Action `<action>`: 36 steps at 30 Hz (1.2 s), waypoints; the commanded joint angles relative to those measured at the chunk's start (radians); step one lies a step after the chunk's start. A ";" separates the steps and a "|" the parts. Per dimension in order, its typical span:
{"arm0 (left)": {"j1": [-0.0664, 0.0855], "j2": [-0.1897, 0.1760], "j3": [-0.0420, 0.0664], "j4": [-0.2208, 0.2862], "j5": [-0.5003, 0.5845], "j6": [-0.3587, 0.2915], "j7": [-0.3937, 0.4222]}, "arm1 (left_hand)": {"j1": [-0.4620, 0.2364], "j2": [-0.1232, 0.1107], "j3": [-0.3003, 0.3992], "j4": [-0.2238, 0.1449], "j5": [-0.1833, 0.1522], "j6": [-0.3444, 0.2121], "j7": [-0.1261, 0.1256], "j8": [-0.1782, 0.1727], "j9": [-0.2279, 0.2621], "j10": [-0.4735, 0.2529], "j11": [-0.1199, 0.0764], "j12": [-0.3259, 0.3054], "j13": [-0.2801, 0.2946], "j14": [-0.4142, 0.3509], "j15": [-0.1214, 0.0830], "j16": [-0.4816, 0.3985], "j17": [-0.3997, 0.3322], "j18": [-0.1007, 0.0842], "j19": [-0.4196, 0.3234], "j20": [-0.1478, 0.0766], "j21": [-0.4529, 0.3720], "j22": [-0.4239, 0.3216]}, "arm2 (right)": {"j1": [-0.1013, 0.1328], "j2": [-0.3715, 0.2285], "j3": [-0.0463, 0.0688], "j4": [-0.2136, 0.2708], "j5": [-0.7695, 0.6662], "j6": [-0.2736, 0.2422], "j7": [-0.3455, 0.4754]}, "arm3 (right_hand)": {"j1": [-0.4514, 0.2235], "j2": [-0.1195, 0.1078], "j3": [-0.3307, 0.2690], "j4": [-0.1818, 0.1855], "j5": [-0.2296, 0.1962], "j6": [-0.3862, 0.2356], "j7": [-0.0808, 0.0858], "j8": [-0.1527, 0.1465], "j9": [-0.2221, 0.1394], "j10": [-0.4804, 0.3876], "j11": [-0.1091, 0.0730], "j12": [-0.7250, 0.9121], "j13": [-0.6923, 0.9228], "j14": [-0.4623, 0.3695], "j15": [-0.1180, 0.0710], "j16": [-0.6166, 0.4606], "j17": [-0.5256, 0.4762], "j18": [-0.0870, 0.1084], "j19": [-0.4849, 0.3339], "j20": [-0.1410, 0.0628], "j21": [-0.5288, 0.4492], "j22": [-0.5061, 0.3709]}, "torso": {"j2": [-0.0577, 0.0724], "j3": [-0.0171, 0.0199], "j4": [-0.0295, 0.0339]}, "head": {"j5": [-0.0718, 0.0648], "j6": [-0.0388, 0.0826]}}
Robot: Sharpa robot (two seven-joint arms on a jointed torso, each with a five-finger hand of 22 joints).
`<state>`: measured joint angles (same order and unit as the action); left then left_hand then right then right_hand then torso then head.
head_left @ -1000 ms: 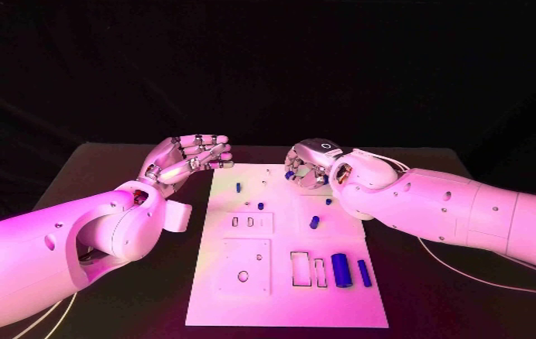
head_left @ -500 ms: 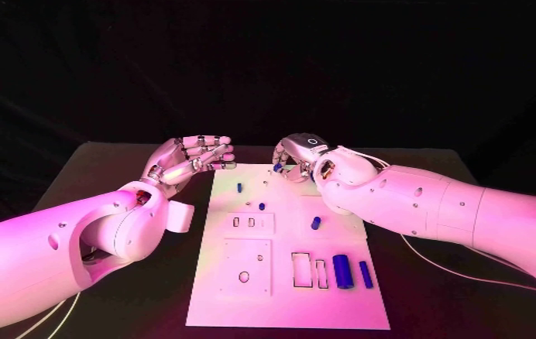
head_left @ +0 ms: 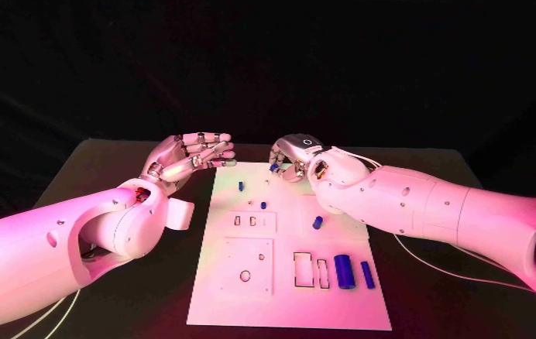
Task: Assemble the parts on the task board
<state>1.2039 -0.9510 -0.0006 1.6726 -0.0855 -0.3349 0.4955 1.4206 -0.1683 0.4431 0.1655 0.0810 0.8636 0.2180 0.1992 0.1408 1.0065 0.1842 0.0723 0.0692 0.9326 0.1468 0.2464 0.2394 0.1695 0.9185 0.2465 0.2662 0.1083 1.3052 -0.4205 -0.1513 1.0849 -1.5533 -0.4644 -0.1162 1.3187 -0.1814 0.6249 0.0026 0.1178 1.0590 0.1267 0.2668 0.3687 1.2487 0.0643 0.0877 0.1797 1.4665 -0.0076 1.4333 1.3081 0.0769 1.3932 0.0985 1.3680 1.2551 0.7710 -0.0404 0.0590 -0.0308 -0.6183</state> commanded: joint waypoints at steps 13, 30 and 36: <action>0.006 0.004 0.001 0.002 0.005 0.018 0.001 | 0.007 0.001 0.001 -0.010 -0.005 -0.007 0.021 0.002 0.002 -0.004 0.005 -0.006 -0.001 -0.009 0.003 -0.004 0.003 0.013 0.007 0.002 0.004 0.001 | -0.002 0.021 0.000 -0.020 0.008 0.022 0.014 | -0.013 0.004 -0.001 0.000 0.004 -0.009 0.006 -0.001 0.003 -0.001 0.002 0.002 0.006 0.061 -0.003 0.004 0.026 -0.009 -0.002 -0.003 0.002 -0.001 | 0.002 -0.0001 0.0006 | 0.003 -0.005; 0.008 0.003 0.001 -0.004 0.007 0.018 -0.002 | 0.007 0.001 0.001 -0.010 -0.005 -0.007 0.021 0.002 0.002 -0.004 0.005 -0.006 -0.001 -0.009 0.003 -0.004 0.003 0.013 0.007 0.002 0.004 0.001 | -0.002 0.017 0.000 -0.018 0.012 0.042 0.014 | -0.022 -0.003 -0.002 0.002 0.004 -0.022 0.010 -0.006 0.007 -0.011 0.006 -0.006 0.007 0.060 0.001 0.003 0.022 -0.008 -0.008 -0.001 -0.003 -0.007 | 0.003 -0.0004 -0.0018 | 0.006 -0.010; 0.008 0.003 0.001 -0.006 0.008 0.018 -0.003 | 0.007 0.001 0.001 -0.010 -0.005 -0.007 0.021 0.002 0.002 -0.004 0.005 -0.006 -0.001 -0.009 0.003 -0.004 0.003 0.013 0.007 0.002 0.004 0.001 | -0.002 0.015 0.000 -0.016 0.011 0.040 0.013 | -0.022 -0.003 -0.002 0.002 0.004 -0.022 0.010 -0.006 0.007 -0.011 0.006 -0.006 0.007 0.060 0.001 0.003 0.022 -0.008 -0.008 -0.001 -0.003 -0.007 | 0.003 -0.0003 -0.0012 | 0.005 -0.011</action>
<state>1.2096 -0.9499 -0.0007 1.6657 -0.0831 -0.3338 0.4886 1.4206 -0.1683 0.4430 0.1598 0.0811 0.8636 0.2180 0.1991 0.1414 1.0065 0.1843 0.0724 0.0692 0.9291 0.1503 0.2464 0.2417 0.1694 0.9185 0.2465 0.2661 0.1080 1.3043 -0.4041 -0.1507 1.0678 -1.5380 -0.4458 -0.1078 1.3051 -0.1846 0.6244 0.0025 0.1223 1.0422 0.1360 0.2627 0.3744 1.2432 0.0699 0.0833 0.1904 1.4664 -0.0075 1.4332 1.3076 0.0769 1.3932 0.0985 1.3679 1.2492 0.7734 -0.0408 0.0572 -0.0250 -0.6287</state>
